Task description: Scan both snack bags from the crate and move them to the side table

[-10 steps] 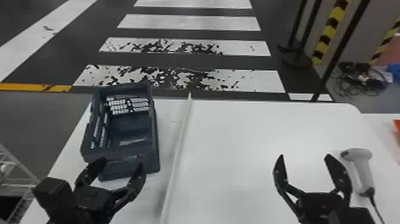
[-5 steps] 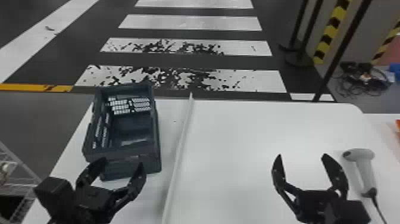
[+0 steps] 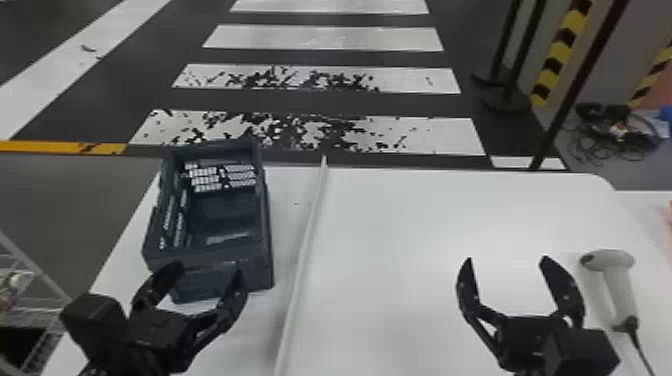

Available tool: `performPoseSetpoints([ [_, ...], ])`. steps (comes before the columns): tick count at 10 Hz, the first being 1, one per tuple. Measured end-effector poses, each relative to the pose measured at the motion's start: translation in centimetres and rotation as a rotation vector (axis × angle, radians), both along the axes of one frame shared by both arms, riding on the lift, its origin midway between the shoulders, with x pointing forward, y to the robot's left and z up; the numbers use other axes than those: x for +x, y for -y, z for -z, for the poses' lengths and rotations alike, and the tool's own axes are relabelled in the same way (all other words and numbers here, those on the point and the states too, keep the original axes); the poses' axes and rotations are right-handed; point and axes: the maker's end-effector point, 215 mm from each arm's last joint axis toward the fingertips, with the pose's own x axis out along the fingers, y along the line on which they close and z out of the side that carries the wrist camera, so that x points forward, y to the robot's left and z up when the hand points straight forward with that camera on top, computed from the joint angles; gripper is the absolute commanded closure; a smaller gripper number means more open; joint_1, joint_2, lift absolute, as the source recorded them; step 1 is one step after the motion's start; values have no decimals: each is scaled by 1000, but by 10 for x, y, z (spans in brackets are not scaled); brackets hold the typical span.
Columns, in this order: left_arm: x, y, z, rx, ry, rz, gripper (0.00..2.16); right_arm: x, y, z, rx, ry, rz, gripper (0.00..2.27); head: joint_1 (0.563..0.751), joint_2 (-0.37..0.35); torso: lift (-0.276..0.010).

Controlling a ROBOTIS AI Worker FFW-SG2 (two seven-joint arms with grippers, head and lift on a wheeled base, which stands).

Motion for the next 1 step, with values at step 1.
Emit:
performPoseSetpoints([
  [1,0,0,0,-1,0,0,66,0,0,0,-1,-1,0,49,695,33,-99],
])
